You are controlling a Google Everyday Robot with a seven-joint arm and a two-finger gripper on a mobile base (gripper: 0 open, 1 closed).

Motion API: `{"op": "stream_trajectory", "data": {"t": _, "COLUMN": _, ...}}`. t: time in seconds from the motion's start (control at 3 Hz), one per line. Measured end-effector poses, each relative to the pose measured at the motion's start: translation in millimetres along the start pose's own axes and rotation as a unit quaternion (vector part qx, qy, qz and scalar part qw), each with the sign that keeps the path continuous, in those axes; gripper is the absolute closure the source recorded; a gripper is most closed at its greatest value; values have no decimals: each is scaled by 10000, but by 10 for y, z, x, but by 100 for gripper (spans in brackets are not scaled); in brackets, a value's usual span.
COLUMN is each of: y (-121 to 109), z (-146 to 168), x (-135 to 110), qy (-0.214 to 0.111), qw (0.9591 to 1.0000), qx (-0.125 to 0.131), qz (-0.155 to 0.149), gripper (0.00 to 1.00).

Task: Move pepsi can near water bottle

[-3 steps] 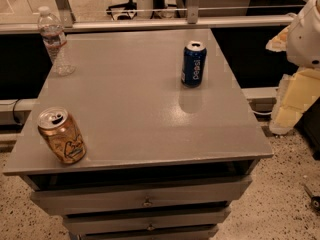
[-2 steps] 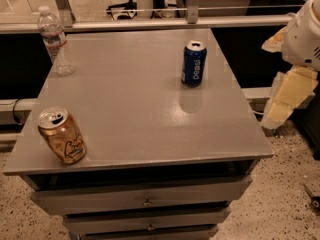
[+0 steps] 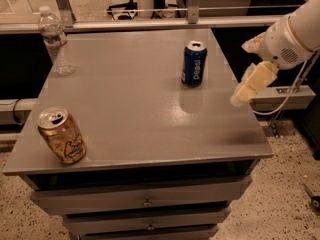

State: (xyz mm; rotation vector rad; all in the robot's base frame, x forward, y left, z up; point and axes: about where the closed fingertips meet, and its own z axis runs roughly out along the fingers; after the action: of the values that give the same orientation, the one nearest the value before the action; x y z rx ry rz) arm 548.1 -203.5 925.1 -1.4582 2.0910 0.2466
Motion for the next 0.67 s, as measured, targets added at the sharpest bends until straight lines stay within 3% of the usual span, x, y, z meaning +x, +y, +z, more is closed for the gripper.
{"op": "stream_trajectory", "data": {"t": 0.33, "y": -322, "z": 383, "x": -325, "qy": -984, "qw": 9951, "qx": 121, "qz": 48, "gripper": 0}}
{"op": "stream_trajectory", "data": {"t": 0.67, "y": -531, "z": 569, "x": -535, "qy": -1507, "qw": 9882, "qx": 286, "qz": 39, "gripper": 0}}
